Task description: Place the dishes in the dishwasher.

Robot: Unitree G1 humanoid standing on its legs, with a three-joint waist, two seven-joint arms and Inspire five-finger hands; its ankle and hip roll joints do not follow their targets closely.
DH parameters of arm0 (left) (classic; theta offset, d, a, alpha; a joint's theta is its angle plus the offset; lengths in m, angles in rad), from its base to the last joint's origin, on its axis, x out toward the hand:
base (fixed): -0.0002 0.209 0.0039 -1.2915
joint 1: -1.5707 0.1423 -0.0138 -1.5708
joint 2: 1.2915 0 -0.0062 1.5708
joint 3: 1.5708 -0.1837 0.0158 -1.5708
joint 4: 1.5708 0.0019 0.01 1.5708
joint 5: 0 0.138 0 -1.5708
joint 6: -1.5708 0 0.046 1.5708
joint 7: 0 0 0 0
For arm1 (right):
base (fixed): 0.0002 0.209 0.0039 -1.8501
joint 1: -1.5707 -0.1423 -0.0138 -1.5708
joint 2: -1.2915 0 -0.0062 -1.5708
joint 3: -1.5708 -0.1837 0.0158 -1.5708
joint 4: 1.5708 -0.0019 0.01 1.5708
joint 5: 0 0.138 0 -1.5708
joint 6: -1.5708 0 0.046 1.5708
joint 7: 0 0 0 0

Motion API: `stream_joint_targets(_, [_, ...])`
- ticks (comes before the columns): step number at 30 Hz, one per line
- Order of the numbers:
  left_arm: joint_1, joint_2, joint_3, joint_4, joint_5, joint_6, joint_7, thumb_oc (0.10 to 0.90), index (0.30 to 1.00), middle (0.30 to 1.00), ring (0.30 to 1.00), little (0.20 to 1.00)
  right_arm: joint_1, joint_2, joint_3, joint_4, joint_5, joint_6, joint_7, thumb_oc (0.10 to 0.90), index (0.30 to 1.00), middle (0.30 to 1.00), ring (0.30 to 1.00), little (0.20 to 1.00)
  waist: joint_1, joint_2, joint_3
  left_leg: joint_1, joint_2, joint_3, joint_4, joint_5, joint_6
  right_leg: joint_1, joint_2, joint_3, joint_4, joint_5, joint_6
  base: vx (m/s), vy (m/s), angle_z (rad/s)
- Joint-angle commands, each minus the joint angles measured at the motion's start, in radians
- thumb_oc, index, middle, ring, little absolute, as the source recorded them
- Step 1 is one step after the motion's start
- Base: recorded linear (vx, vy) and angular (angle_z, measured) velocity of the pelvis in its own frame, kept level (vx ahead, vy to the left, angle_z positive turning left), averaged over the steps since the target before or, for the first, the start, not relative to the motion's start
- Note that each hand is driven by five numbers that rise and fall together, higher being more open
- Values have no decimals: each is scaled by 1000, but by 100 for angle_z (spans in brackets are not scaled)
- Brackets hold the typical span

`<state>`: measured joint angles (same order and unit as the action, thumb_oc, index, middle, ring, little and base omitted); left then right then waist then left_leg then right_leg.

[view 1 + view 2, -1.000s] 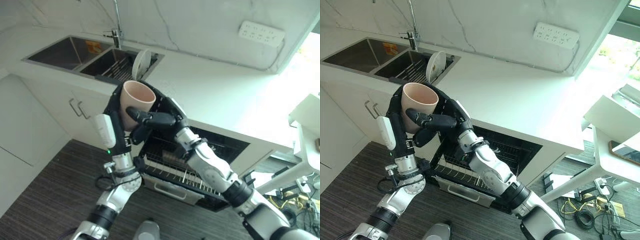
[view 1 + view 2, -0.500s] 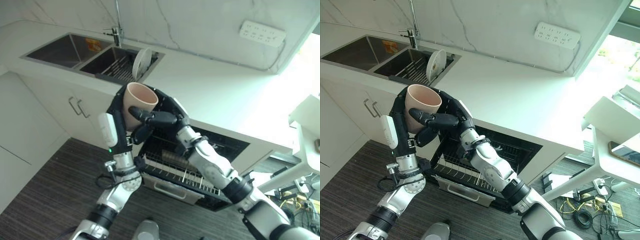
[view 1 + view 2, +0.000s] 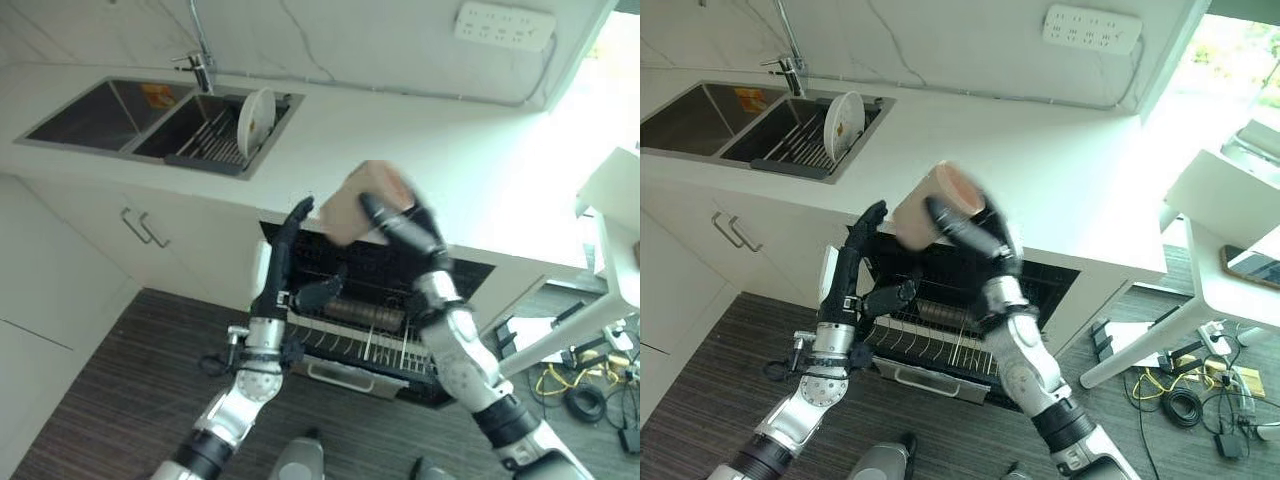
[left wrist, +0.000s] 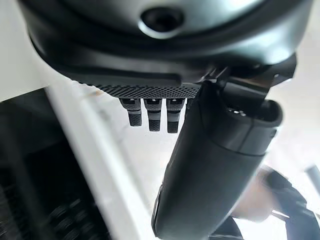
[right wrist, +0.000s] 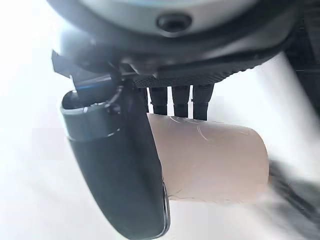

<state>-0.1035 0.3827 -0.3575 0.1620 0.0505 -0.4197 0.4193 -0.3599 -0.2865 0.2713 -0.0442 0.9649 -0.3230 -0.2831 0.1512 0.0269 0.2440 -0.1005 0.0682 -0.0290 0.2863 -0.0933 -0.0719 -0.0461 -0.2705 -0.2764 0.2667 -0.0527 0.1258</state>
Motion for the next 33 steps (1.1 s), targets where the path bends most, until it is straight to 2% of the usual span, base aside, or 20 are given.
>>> stream_joint_targets(1, [-24, 54, 55, -144, -249, -44, -251, 800, 900, 900, 900, 900, -129, 1, -98, -205, 7, -177, 70, 400, 300, 300, 300, 300, -16, -22, -79, 49, 12, 60, 14, -142, 43, 10, 12, 75, 33, -116, 21, -12, 59, -10])
stream_joint_targets(2, [-2, 56, 68, -190, -336, -24, -363, 800, 900, 900, 900, 900, -110, -5, -123, -219, 10, -169, 91, 400, 300, 300, 300, 300, -22, -15, -80, 49, 11, 63, 14, -141, 44, 8, 13, 79, 33, -116, 21, -12, 62, -18])
stream_joint_targets(4, [20, 61, 85, -234, -376, -9, -433, 800, 900, 900, 900, 900, -93, -7, -136, -229, 8, -160, 110, 400, 300, 300, 300, 300, -26, -7, -83, 49, 10, 64, 14, -140, 44, 7, 14, 82, 33, -116, 20, 0, 70, -20])
stream_joint_targets(5, [29, 77, 112, -265, -434, 26, -494, 800, 900, 900, 900, 900, -75, -14, -139, -235, 12, -142, 130, 400, 300, 300, 300, 300, -31, 2, -88, 50, 9, 65, 14, -140, 44, 6, 14, 86, 33, -118, 22, 13, 70, -12])
stream_joint_targets(9, [52, 98, 167, -293, -444, 66, -543, 800, 900, 900, 900, 900, -38, -25, -139, -231, 29, -97, 181, 400, 300, 300, 300, 300, -32, 11, -94, 46, 7, 62, 14, -135, 44, 4, 14, 87, 33, -119, 24, 4, 35, -9])
stream_joint_targets(13, [82, 124, 226, -285, -413, 105, -589, 800, 900, 900, 900, 900, 15, -39, -127, -212, 54, -23, 254, 400, 300, 300, 300, 300, -29, 14, -100, 39, 6, 57, 14, -129, 43, 1, 15, 86, 33, -120, 26, 0, 0, 0])
stream_joint_targets(14, [93, 129, 239, -280, -408, 115, -609, 800, 900, 900, 900, 900, 40, -41, -123, -209, 59, 3, 276, 400, 300, 300, 300, 300, -29, 15, -102, 37, 6, 56, 14, -127, 43, -1, 15, 86, 33, -120, 26, 0, 0, 0])
stream_joint_targets(16, [146, 141, 286, -271, -358, 167, -661, 800, 900, 900, 900, 900, 137, -53, -115, -192, 91, 102, 372, 400, 300, 300, 300, 300, -34, 15, -105, 26, 7, 57, 14, -123, 45, -11, 13, 84, 33, -118, 31, 0, 0, 0])
stream_joint_targets(22, [212, 196, 344, -218, -240, 176, -647, 800, 900, 900, 900, 900, 245, -75, -112, -143, 72, 193, 484, 400, 300, 300, 300, 300, -51, 14, -101, 17, 9, 63, 14, -117, 43, -21, 14, 83, 33, -116, 35, -2, 0, -1])
stream_joint_targets(26, [238, 237, 364, -177, -107, 170, -621, 800, 900, 900, 900, 900, 278, -91, -120, -99, 40, 216, 525, 400, 300, 300, 300, 300, -58, 14, -99, 12, 11, 65, 14, -114, 42, -26, 15, 82, 33, -115, 37, 0, 0, 0])
stream_joint_targets(29, [242, 298, 368, -140, 12, 180, -590, 800, 900, 900, 900, 900, 285, -127, -120, -48, -11, 233, 530, 400, 300, 300, 300, 300, -65, 15, -95, 9, 13, 68, 14, -112, 40, -27, 17, 81, 33, -115, 38, -7, -2, -2])
stream_joint_targets(33, [238, 344, 357, -100, 38, 178, -610, 800, 900, 900, 900, 900, 279, -164, -121, 12, -69, 253, 556, 400, 300, 300, 300, 300, -67, 14, -93, 6, 14, 71, 14, -110, 36, -30, 16, 79, 33, -112, 42, 0, 0, 0])
